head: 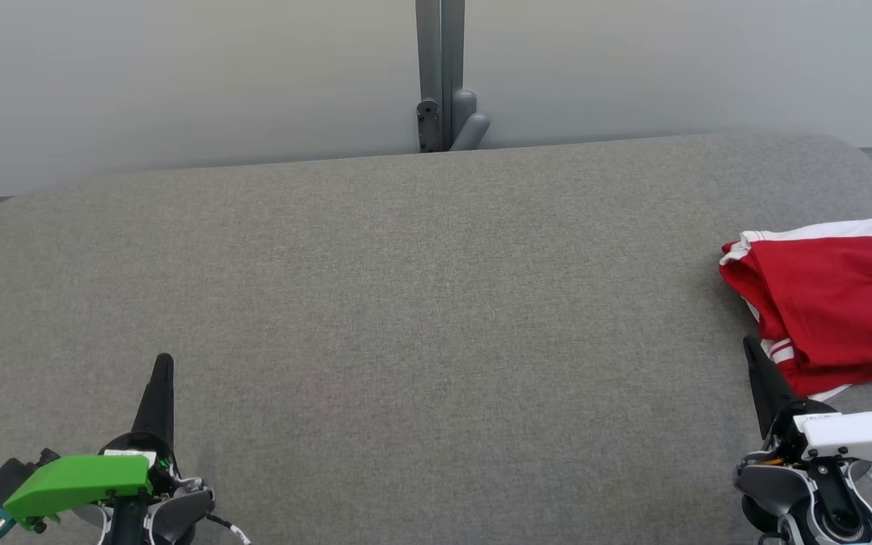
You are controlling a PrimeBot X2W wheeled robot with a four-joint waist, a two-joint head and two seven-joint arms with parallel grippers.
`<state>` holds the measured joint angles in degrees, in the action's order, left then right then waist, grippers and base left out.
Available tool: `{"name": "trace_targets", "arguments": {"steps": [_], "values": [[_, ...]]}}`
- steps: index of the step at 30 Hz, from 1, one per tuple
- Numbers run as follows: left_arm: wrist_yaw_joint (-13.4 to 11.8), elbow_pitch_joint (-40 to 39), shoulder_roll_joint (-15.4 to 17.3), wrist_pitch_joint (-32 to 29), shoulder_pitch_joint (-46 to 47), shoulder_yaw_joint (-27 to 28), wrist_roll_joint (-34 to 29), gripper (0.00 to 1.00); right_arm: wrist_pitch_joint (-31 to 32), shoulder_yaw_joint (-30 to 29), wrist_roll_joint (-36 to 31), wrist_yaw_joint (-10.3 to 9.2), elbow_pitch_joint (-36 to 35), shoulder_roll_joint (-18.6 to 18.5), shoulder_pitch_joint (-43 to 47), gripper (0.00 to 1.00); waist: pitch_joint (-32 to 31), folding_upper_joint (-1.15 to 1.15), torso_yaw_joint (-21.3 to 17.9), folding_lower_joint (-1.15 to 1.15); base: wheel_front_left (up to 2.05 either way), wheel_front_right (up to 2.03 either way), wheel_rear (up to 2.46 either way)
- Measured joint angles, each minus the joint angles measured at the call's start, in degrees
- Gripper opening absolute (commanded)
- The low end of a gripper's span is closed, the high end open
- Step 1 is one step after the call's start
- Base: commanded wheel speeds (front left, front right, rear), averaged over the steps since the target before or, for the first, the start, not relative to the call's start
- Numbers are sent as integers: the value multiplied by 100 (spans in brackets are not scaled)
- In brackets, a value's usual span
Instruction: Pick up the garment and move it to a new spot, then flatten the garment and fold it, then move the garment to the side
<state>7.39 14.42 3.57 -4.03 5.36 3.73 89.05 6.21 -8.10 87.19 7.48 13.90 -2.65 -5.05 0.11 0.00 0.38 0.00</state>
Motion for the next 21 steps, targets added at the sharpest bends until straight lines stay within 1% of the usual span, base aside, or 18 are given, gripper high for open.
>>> {"name": "trace_targets", "arguments": {"steps": [11, 21], "values": [[0, -14, -16, -103, 63, 65, 382, 0, 108, 29, 476, 0, -5, -9, -49, 0, 9, 0, -37, 0, 0, 0, 0], [0, -15, -23, -120, 66, 81, 397, 0, 111, 31, 495, 0, -8, -10, -55, 0, 9, 0, -38, 0, 0, 0, 0]]}}
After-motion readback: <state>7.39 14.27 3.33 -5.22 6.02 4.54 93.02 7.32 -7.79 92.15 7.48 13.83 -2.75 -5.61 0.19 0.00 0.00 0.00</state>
